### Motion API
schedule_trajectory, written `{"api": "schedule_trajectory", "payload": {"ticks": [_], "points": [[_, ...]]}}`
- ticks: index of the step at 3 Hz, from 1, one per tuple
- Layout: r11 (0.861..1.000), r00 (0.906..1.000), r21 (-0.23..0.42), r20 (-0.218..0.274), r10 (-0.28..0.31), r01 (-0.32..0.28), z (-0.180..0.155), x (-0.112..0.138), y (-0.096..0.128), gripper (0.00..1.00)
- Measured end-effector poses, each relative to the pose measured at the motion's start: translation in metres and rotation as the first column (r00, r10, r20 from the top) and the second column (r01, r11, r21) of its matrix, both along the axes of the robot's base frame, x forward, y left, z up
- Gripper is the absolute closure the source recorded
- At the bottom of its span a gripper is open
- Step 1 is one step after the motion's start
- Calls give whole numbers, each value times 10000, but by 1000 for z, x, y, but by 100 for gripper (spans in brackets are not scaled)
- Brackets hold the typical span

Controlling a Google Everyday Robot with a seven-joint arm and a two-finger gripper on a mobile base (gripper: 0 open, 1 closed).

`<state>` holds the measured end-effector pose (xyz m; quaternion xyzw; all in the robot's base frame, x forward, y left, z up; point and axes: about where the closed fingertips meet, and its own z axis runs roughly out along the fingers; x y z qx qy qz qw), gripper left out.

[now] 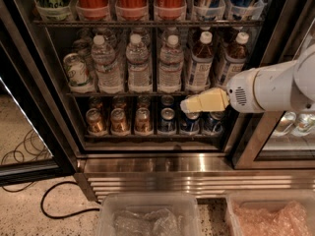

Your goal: Pick blue plastic bottle from middle shelf of fridge

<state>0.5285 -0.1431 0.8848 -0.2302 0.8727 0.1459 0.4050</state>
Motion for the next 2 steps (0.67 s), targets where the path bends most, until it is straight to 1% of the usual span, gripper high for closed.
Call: {"api": "schedule_trajectory", "payload": {"ticks": [1, 2], "points": [[9999, 9998, 56, 143, -113, 112, -1, 11, 14, 0], [9995, 9997, 312, 261, -15, 7, -13, 20, 33, 0]]}}
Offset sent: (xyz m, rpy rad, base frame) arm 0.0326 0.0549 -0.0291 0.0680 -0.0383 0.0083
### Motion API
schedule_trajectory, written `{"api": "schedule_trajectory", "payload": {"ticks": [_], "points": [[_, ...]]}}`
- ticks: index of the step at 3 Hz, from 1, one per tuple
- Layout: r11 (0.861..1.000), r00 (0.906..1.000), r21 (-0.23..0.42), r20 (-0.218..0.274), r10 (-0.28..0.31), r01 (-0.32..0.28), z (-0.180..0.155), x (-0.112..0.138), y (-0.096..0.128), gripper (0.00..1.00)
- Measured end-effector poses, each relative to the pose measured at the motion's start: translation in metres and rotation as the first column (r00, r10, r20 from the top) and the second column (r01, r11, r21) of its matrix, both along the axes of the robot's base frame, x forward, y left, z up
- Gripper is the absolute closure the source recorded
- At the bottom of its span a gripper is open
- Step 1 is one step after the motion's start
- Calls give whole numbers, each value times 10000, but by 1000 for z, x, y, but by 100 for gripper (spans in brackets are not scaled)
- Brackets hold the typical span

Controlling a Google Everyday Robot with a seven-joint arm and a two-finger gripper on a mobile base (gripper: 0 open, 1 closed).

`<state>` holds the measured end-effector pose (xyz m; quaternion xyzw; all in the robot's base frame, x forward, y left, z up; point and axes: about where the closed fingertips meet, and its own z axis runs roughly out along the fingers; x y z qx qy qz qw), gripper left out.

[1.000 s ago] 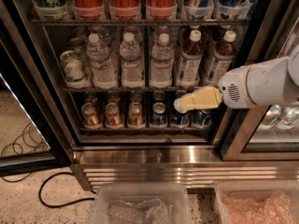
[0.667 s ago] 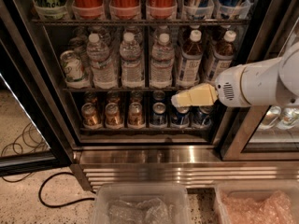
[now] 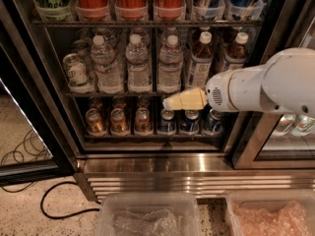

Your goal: Pick blue plastic bottle from middle shelf of fridge

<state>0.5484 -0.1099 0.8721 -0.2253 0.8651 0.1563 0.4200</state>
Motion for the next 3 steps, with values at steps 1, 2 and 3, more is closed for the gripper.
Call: {"api": "schedule_trajectory", "payload": {"ticks": [1, 2, 3], "points": [[9999, 9999, 117, 115, 24, -26, -10, 7, 12, 0], [9997, 9997, 216, 248, -72, 67, -19, 17, 15, 0], [9991, 9991, 249, 251, -340, 334, -32, 21, 10, 0]]}}
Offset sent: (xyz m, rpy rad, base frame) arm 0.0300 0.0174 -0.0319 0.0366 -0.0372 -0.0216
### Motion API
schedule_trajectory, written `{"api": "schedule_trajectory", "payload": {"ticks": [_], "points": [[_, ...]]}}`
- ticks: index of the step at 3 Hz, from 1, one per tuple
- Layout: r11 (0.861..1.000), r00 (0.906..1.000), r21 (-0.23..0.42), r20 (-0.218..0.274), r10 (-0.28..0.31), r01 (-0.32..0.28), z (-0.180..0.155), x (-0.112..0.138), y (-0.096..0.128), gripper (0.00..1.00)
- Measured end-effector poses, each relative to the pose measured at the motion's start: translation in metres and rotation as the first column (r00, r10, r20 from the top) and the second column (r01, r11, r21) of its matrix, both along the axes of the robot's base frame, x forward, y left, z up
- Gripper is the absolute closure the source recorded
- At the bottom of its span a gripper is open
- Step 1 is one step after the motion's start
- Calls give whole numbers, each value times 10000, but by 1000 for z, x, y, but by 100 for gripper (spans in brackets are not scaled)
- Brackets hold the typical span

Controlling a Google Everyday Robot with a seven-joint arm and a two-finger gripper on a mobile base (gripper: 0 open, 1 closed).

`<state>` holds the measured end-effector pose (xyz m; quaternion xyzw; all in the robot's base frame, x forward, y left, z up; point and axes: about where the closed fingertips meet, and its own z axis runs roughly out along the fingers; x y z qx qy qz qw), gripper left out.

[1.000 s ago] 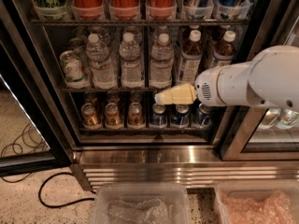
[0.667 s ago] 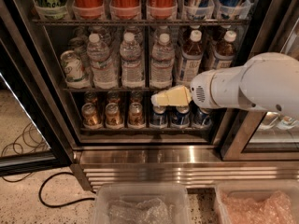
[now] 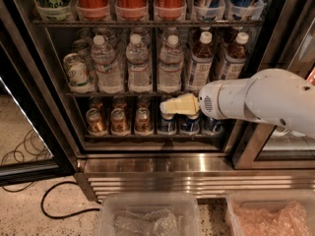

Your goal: Pick blue plastic bottle from middle shelf of fridge

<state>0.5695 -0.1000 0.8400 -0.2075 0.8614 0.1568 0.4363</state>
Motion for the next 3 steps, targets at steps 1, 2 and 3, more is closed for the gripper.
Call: {"api": "schedule_trajectory", "payload": {"ticks": [1, 2, 3], "points": [[9973, 9973, 100, 68, -732, 732, -9, -1, -19, 0], [9860, 9855, 286, 383, -1653, 1642, -6, -5, -41, 0], [9724, 9691, 468, 834, -2320, 2288, 4, -10, -57, 0]]}}
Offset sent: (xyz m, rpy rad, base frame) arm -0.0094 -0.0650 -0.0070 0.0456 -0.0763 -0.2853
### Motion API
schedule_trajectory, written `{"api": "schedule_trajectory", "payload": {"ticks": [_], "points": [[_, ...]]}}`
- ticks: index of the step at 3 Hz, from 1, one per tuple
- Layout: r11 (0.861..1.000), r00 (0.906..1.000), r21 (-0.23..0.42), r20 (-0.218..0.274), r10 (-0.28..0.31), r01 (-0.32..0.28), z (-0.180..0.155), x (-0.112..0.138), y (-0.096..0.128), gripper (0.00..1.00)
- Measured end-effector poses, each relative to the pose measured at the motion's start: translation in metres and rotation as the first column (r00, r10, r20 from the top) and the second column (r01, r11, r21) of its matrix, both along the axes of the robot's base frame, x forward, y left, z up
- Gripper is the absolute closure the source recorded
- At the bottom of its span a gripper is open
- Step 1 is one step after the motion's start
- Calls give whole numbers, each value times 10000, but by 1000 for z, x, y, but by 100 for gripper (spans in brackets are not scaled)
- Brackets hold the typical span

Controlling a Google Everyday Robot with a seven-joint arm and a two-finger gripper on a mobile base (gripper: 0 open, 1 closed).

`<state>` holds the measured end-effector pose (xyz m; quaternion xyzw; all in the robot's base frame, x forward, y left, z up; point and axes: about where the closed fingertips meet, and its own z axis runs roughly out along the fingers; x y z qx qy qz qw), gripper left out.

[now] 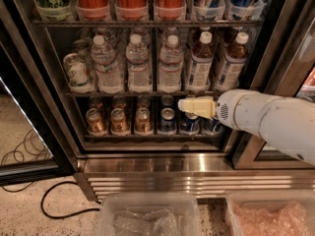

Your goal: Pick blue plastic bottle from middle shelf of fridge

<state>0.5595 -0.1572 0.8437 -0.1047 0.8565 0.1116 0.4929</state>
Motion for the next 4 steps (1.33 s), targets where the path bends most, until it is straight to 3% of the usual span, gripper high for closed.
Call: {"api": "schedule_trajectory", "payload": {"ticks": [1, 2, 4], "points": [[10000, 10000, 5, 2, -3, 3, 0, 0, 0, 0], [9957, 9984, 777, 211, -523, 505, 6, -3, 5, 0], [9518, 9777, 2837, 1356, -1601, 1166, 16, 1, 45, 0]]}}
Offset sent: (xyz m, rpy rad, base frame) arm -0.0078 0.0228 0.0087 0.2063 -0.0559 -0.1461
